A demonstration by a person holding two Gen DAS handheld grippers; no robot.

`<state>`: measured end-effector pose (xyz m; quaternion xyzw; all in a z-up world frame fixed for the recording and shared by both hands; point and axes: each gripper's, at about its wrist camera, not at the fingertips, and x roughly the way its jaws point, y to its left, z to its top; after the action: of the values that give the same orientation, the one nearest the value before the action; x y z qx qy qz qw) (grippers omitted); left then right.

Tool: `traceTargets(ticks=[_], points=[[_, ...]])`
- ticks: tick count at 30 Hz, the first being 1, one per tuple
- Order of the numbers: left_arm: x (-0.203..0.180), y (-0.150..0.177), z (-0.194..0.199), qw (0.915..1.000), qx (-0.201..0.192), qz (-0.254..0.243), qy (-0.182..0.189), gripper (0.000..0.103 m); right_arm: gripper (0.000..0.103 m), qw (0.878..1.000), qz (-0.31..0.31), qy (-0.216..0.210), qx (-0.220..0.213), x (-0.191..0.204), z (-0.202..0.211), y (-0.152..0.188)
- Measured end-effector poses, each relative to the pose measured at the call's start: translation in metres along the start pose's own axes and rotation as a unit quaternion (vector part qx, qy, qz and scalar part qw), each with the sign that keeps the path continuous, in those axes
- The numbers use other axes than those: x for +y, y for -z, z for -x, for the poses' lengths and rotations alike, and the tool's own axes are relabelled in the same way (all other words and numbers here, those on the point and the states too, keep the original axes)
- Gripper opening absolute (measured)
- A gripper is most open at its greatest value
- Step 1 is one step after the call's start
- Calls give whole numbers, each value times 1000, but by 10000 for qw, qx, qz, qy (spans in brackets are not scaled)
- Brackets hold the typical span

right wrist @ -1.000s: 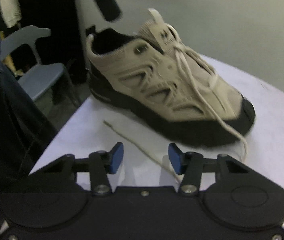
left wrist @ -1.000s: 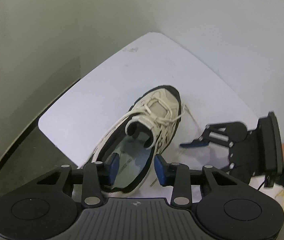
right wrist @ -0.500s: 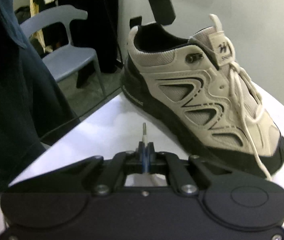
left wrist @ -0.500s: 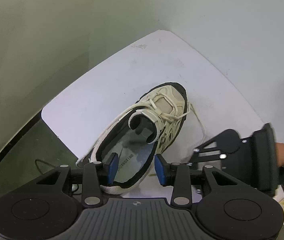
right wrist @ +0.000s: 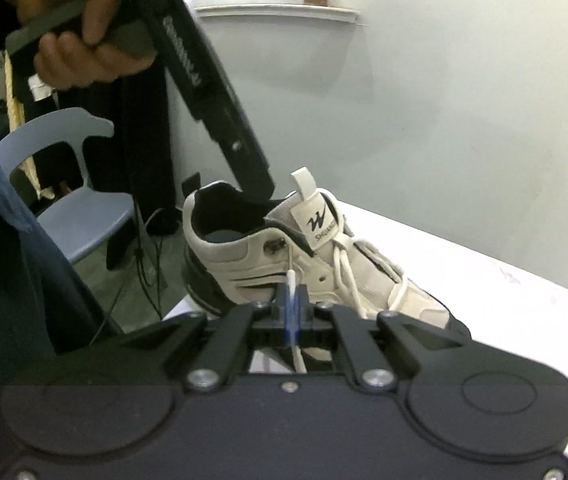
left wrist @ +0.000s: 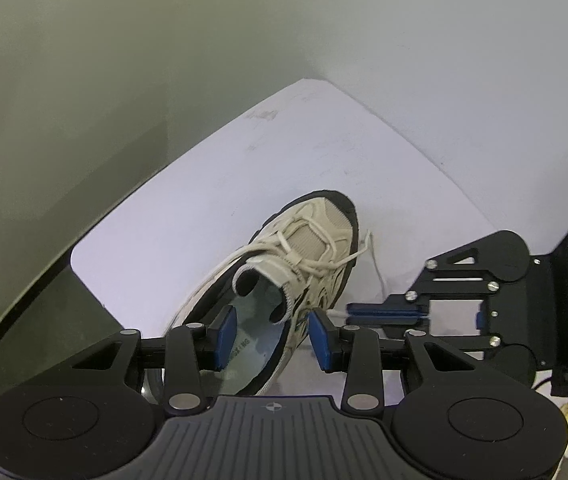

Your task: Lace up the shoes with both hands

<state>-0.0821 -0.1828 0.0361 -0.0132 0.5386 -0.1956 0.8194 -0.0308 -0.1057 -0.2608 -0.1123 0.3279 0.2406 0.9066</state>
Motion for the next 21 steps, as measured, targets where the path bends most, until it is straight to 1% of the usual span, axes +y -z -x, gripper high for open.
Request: traceTargets(ticks=[2, 4, 8, 10, 11, 13, 16, 19, 21], points=[[-6, -1, 4, 9998, -69, -160, 63, 23, 0, 10000, 11, -39, -4, 1, -3, 2], [-9, 0, 4, 9996, -107, -221, 120, 20, 0, 10000, 36, -71, 14, 1, -5, 4], [-17, -3, -1, 9987, -237, -352, 277, 20, 0, 9999, 57, -114, -23, 2, -3, 3], [-19, -4, -4, 9985, -237, -386, 297, 19, 0, 9999, 57, -123, -39, 1, -3, 2], [-21, -5, -6, 9984, -209, -433, 307, 14, 0, 9999, 84, -124, -23, 1, -4, 2], [-28, -4, -9, 9962, -132, -796, 328, 7, 0, 9999, 120, -119, -9, 1, -5, 2], [-36, 1, -9, 9925, -48, -1206, 194, 7, 0, 9998, 157, -108, 13, -1, -8, 2], [-48, 9, -13, 9819, 71, -1889, -118, 7, 0, 9997, 242, -68, 45, -1, -13, 0], [-51, 10, -14, 9790, 106, -2028, -193, 7, 0, 9996, 276, -37, 18, -1, -15, -2]])
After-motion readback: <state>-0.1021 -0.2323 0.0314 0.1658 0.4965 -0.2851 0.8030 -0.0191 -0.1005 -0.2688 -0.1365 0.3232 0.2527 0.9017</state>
